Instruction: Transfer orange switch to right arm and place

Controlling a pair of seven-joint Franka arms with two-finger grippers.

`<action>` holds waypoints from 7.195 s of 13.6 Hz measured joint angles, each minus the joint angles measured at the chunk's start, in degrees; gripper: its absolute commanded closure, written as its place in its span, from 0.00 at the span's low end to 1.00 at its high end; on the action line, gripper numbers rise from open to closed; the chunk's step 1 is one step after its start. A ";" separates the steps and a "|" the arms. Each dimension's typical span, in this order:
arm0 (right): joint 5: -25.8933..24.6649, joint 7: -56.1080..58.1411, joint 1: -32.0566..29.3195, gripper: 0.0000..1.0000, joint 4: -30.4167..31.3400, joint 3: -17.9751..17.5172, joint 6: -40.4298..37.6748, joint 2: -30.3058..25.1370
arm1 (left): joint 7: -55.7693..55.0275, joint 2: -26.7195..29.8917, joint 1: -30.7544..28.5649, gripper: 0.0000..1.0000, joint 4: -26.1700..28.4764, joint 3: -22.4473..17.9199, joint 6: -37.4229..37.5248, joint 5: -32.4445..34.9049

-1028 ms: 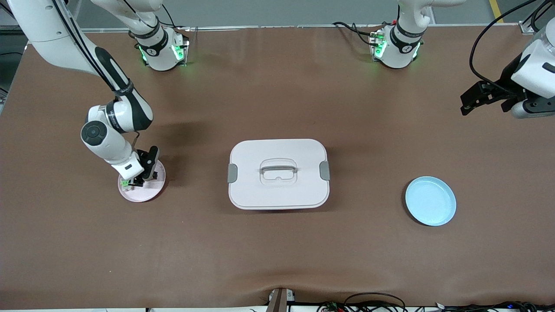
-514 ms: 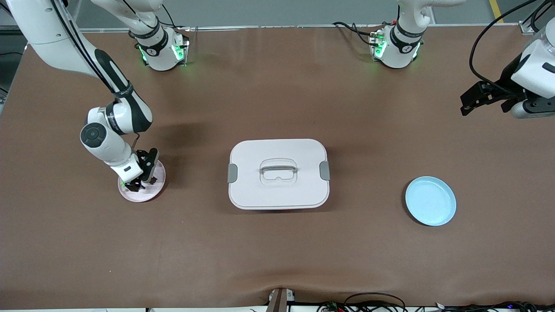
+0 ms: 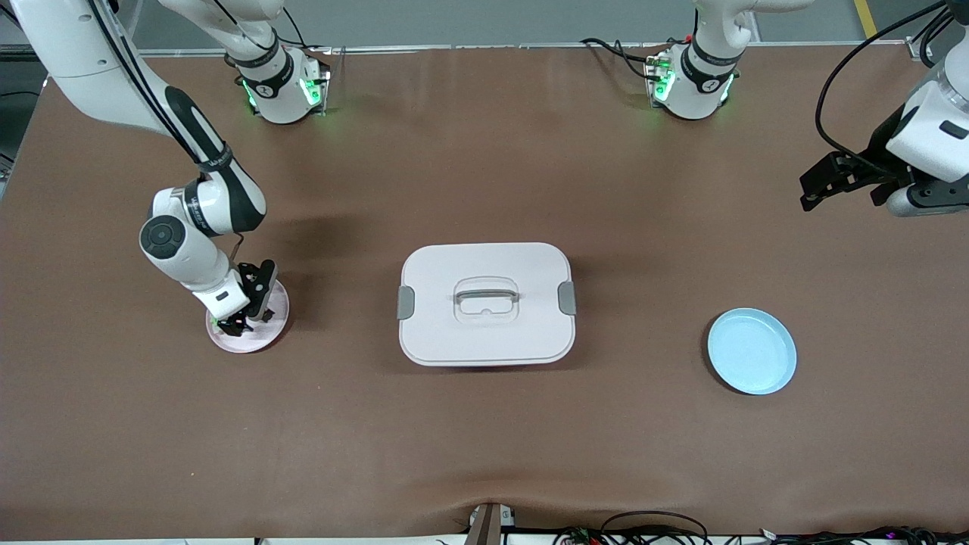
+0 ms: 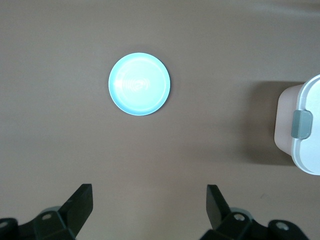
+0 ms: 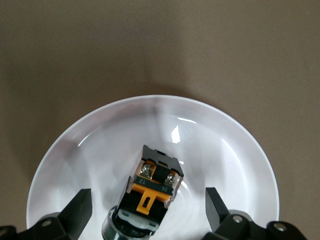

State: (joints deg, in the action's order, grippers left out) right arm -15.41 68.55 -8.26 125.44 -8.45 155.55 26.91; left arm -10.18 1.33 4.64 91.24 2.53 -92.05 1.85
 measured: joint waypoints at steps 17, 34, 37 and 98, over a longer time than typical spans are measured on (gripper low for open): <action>3.53 -0.47 -0.02 0.00 -31.56 -1.92 -55.73 -4.33 | 0.00 0.00 -0.16 0.00 -0.01 -0.02 -1.18 0.00; 2.58 -26.19 -1.60 0.00 -40.00 -1.75 -70.18 -10.78 | 0.00 0.11 -0.18 0.00 -0.06 -0.09 -1.27 0.00; 2.77 -40.34 -1.42 0.00 -41.78 -2.38 -71.08 -10.78 | 0.00 0.11 -0.16 0.00 -0.06 -0.09 -1.27 0.00; 15.67 -64.99 6.99 0.00 -43.16 12.66 -71.97 -23.74 | 0.00 -1.08 -0.09 0.00 0.04 -0.08 -3.36 0.00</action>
State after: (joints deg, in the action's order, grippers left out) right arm 0.27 3.56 -1.28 82.28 4.21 83.58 3.17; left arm -10.17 0.25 4.55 91.27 2.45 -95.41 1.85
